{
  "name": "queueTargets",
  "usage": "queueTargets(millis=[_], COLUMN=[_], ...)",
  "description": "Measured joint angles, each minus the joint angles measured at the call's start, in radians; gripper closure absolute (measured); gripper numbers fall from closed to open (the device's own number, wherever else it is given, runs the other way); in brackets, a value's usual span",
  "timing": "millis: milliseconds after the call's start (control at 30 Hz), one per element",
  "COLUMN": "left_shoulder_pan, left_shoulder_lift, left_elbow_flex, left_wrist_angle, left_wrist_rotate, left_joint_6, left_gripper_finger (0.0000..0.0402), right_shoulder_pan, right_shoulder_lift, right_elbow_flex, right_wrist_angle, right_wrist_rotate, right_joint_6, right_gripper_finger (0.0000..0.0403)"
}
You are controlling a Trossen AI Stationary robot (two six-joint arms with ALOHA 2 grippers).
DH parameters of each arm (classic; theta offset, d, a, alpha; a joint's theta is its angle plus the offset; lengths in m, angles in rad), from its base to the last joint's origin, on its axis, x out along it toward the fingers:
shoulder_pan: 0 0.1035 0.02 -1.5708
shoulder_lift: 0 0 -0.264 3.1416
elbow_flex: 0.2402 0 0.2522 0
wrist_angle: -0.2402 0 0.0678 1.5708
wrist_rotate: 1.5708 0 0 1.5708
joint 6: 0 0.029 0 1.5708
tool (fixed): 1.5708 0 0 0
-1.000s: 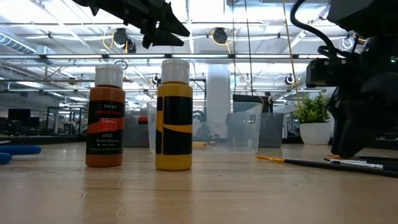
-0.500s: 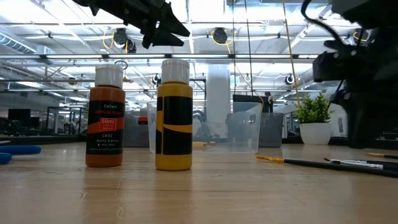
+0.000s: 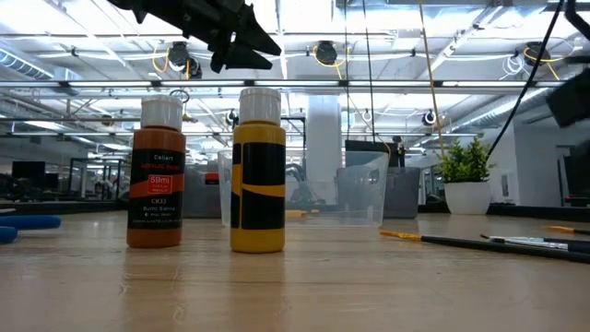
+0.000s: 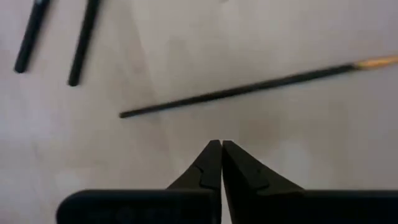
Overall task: Pick & Place Paint Supplies
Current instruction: Put the right black and gold brush into the right black bin
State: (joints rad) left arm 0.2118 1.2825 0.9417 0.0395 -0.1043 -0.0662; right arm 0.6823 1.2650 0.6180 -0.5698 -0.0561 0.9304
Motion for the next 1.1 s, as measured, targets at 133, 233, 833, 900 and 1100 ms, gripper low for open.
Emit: queueTargets(millis=[133, 233, 833, 900, 1100], left_shoulder_pan=[0.000, 0.000, 0.000, 0.000, 0.000], left_shoulder_lift=[0.000, 0.000, 0.000, 0.000, 0.000], left_elbow_flex=[0.000, 0.000, 0.000, 0.000, 0.000], left_wrist_angle=[0.000, 0.002, 0.016, 0.016, 0.016], left_wrist_rotate=[0.000, 0.000, 0.001, 0.001, 0.001], left_joint_6=[0.000, -0.001, -0.003, -0.003, -0.003], left_gripper_finger=[0.0158, 0.0158, 0.0158, 0.0158, 0.0158], right_shoulder_pan=[0.013, 0.013, -0.061, -0.061, -0.061], right_shoulder_lift=[0.045, 0.074, 0.013, -0.019, -0.069], right_elbow_flex=[-0.062, -0.072, -0.074, -0.073, -0.079], right_wrist_angle=[0.227, 0.300, 0.373, 0.362, 0.327], right_wrist_rotate=[-0.023, 0.004, 0.270, 0.280, 0.292], right_joint_6=[-0.008, -0.032, -0.317, -0.344, -0.449], right_gripper_finger=[0.0402, 0.0402, 0.0402, 0.0403, 0.0392])
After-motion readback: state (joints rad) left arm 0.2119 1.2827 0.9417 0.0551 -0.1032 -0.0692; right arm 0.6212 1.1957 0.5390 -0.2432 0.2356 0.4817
